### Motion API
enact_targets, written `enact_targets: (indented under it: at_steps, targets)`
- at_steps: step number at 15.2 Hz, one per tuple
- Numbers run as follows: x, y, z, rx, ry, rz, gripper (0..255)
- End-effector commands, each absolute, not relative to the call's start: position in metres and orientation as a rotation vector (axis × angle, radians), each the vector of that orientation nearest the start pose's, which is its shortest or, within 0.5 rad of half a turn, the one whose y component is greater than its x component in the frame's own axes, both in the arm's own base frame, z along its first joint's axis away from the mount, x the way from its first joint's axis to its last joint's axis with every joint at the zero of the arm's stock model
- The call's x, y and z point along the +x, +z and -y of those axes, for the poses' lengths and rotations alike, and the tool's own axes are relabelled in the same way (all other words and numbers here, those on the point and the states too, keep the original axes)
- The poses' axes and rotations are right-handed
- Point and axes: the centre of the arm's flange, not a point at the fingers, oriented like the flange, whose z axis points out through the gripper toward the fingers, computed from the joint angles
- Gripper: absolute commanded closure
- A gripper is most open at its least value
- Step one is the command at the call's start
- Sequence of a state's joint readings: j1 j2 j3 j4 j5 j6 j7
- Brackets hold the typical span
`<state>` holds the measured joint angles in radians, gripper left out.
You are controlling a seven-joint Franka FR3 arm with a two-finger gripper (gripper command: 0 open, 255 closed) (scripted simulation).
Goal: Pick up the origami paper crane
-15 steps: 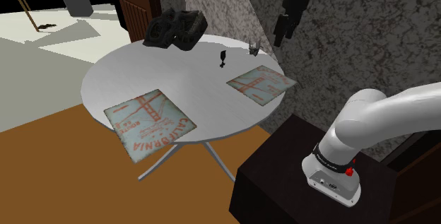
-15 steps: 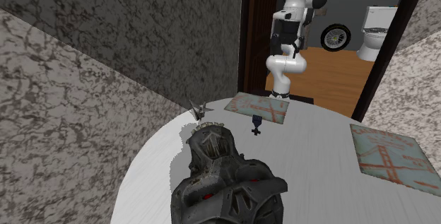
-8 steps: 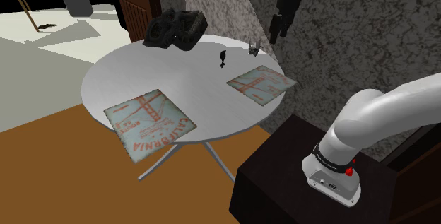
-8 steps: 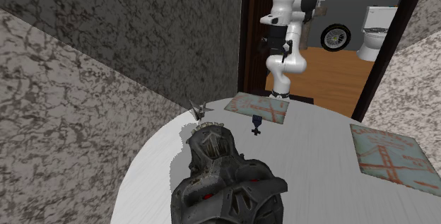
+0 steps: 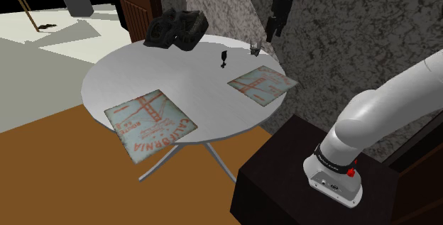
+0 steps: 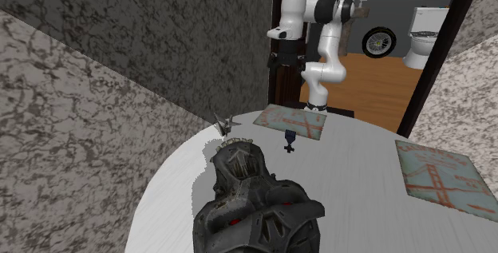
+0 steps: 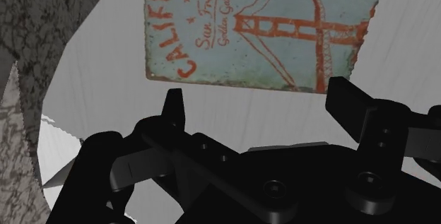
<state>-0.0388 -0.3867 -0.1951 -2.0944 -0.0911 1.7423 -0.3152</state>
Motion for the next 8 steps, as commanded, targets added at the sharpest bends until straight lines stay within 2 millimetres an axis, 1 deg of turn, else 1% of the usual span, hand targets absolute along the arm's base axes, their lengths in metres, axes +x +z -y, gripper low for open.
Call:
enact_targets:
  at_steps: [1, 8]
  targets:
    - [0.443, 0.570, 0.140, -3.159, -0.029, 0.177, 0]
    - [0.504, 0.541, 0.207, -3.151, -0.001, 0.189, 0]
